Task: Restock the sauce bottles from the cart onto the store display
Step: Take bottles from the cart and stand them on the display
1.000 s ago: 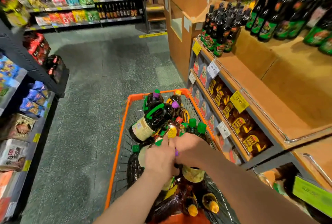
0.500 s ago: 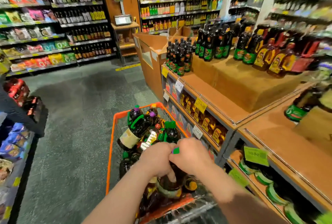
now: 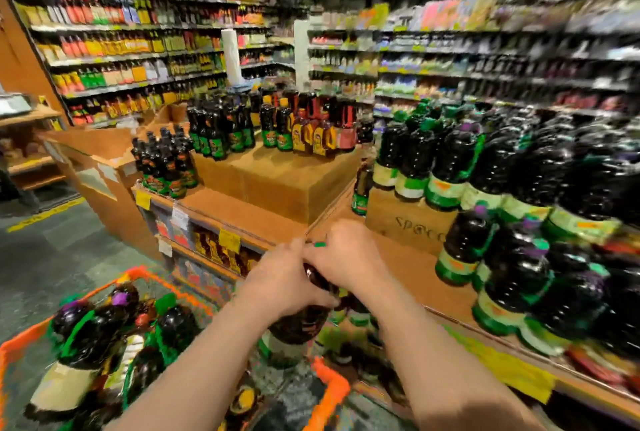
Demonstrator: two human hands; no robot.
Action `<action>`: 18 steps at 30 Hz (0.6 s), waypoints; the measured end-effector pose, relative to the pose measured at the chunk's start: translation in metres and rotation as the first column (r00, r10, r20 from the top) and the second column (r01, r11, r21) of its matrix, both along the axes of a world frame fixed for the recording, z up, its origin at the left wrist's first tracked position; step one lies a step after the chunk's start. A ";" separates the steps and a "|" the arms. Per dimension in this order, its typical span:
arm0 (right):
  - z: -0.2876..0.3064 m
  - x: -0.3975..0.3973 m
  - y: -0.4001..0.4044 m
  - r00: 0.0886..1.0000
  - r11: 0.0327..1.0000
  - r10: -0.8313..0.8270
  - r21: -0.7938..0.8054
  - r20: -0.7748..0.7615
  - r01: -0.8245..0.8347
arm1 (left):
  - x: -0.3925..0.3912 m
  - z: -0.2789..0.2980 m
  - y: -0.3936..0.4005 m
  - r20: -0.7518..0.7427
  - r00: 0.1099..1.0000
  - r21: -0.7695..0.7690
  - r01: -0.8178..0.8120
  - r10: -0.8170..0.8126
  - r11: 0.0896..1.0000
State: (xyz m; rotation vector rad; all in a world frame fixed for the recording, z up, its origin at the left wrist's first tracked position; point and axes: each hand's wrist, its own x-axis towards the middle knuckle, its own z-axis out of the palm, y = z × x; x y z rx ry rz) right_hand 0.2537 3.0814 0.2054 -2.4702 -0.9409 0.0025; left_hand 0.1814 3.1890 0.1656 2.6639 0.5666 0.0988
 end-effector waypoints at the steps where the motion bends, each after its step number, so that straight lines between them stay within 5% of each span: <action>1: 0.004 0.010 -0.011 0.999 0.999 -0.037 0.016 0.013 0.037 | 0.015 0.001 -0.009 0.019 1.000 -0.008 0.023 -0.023 1.000; 6: 0.010 0.067 -0.066 0.984 0.986 -0.153 -0.046 0.090 0.158 | 0.085 0.002 -0.061 0.024 0.985 -0.029 0.171 -0.170 0.985; 18: -0.026 0.259 -0.184 0.950 0.947 -0.311 -0.085 0.007 0.311 | 0.300 -0.034 -0.167 -0.035 0.900 -0.099 0.430 -0.435 0.897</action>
